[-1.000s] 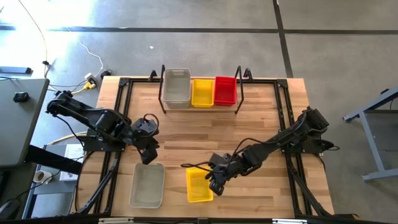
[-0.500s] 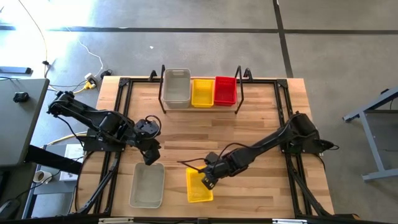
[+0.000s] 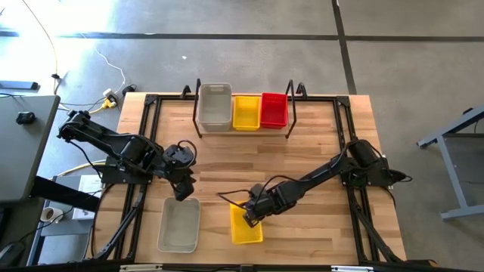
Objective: Stack baskets on shelf by color
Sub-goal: Stack the yellow bin on the yellow bins on the shelf
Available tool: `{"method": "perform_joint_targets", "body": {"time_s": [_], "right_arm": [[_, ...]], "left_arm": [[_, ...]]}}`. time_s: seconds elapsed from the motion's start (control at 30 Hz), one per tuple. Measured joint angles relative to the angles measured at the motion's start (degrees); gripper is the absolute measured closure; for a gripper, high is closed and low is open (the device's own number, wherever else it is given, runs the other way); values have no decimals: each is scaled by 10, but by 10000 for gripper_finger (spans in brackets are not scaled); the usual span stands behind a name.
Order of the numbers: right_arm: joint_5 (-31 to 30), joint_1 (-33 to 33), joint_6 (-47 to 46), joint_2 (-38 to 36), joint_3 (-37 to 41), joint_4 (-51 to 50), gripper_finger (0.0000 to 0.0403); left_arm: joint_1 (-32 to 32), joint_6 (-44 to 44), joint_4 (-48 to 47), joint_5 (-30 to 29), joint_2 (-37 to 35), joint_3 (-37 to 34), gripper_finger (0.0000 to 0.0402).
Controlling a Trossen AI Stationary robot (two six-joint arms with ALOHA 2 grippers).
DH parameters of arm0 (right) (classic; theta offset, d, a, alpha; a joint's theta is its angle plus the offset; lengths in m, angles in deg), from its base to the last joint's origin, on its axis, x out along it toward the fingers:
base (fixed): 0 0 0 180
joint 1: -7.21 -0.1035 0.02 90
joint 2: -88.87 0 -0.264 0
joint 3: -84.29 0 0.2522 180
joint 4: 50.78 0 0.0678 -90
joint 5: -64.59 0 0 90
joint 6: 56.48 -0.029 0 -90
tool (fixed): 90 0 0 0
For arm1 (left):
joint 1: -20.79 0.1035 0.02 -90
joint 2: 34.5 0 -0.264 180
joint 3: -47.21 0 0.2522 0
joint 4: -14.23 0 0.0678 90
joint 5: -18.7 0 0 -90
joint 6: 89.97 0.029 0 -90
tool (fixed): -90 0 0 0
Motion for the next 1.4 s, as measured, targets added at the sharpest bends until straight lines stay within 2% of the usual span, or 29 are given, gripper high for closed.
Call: {"method": "perform_joint_targets", "body": {"time_s": [0.17, 0.23, 0.4, 0.67, 0.83, 0.97, 1.2, 1.4], "right_arm": [[-14, 3, -17, 0, 0, -2, 387], [-27, 4, -28, 0, 0, -3, 397], [-38, 12, -55, 0, 0, -7, 397], [-92, 36, -80, -18, 0, -4, 402], [-134, 48, -89, -23, -24, -14, 402], [-190, 56, -89, -23, -59, -27, 402], [-254, 88, -45, -22, -132, -86, 403], [-265, 124, 14, -22, -170, -94, 403]], "left_arm": [[0, 33, 0, 4, 0, 0, 249], [0, 44, 0, 4, 0, 0, 251], [0, 72, 0, 4, 0, 0, 254], [0, 97, 20, 3, 0, 0, 254], [0, 119, 47, 2, 0, 0, 254], [-3, 132, 78, 2, 0, 0, 254], [-28, 174, 118, -8, 0, 0, 255], [-41, 232, 122, -18, 8, 0, 255]]}}
